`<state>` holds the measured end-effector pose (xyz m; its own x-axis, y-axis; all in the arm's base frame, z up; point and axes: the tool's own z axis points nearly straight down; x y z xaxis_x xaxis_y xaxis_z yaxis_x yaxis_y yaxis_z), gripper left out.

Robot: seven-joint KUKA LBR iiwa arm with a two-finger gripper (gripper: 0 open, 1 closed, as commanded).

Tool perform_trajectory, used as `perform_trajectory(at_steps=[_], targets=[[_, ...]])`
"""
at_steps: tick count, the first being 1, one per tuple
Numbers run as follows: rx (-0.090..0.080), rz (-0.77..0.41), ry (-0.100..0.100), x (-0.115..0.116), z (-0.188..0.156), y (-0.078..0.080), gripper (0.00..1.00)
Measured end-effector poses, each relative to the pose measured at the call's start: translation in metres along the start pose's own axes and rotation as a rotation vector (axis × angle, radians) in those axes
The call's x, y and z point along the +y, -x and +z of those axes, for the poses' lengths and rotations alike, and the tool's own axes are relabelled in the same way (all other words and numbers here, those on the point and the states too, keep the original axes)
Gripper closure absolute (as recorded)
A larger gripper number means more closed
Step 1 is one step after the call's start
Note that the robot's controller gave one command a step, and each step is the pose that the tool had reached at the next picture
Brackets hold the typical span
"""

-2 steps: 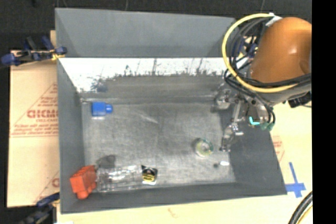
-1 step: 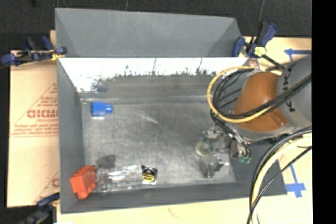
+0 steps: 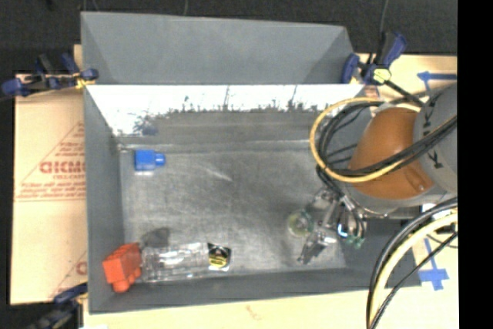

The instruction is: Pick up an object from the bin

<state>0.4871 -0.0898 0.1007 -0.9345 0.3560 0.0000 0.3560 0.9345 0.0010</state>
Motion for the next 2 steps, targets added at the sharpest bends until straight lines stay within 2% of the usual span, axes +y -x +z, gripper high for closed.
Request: perform_trajectory(at_steps=[1, 2], targets=[[-0.005, 0.087, 0.0, 0.027, 0.0, 0.007, 0.0], [-0.004, 0.351, 0.004, 0.003, 0.028, 0.022, 0.0]])
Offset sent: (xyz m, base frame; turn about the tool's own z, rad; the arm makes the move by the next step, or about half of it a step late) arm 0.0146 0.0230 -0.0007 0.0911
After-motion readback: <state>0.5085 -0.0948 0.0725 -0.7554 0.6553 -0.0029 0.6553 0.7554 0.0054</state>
